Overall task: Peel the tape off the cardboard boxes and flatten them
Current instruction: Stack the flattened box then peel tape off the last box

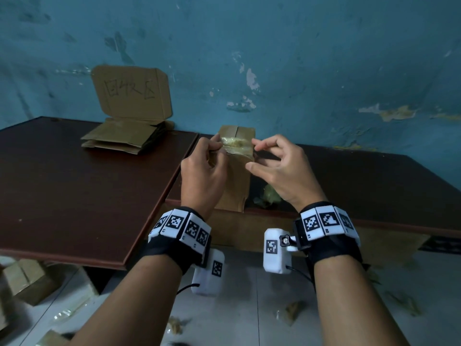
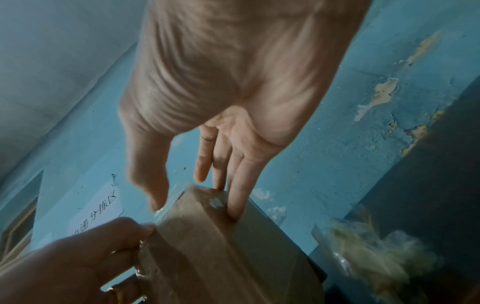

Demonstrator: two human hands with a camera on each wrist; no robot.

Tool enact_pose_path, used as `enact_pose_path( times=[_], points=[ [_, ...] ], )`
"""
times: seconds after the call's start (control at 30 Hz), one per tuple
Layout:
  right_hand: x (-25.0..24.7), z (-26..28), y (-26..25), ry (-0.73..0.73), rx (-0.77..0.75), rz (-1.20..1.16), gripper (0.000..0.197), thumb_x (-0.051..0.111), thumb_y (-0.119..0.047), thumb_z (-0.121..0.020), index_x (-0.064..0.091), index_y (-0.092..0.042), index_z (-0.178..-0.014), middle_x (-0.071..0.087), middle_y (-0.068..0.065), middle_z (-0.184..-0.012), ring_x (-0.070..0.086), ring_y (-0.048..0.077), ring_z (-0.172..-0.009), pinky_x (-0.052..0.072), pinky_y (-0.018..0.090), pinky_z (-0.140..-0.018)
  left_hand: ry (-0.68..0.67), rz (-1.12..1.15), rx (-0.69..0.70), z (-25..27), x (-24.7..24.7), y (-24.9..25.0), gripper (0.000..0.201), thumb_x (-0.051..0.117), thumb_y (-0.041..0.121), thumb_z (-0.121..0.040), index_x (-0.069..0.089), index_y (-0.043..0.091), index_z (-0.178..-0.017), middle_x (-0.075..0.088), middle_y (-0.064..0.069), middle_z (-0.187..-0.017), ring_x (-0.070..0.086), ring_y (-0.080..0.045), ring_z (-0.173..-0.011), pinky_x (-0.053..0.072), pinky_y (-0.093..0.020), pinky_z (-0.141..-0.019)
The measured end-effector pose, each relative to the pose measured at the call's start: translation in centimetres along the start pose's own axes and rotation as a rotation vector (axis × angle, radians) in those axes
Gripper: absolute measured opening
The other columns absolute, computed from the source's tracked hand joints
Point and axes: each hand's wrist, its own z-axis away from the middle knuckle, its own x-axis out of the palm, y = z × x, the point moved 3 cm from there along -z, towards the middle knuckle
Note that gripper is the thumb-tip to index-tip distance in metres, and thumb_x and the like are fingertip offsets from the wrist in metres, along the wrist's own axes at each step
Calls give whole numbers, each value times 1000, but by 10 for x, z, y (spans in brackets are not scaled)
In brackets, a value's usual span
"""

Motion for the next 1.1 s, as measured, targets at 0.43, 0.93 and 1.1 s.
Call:
enact_pose_path(
  times=[0.43,0.93,1.1],
  points=[
    [1,-10,13,115,-47,58,15,66,-4,-102,66,-18,-97,74,0,-128,75,13,-110,67,42,-84,17,16,-22,-1,1,-2,7,65,16,-101,68,10,-99,74,4,-131,70,-1,-112,59,-41,-98],
    [4,-13,12,296,-115,232,10,63,-22,-107,55,-24,-101,79,1,-92,78,16,-83,67,48,-67,-4,-7,6,1,1,3,8,69,20,-98,68,14,-93,75,9,-131,73,-2,-89,58,-26,-78],
    [6,-15,10,399,-127,369,16,65,-41,-103,53,-31,-98,76,-2,-79,76,20,-77,64,52,-67,-21,32,14,1,2,1,8,71,24,-96,70,17,-93,76,9,-128,74,0,-98,62,-38,-85]
  ],
)
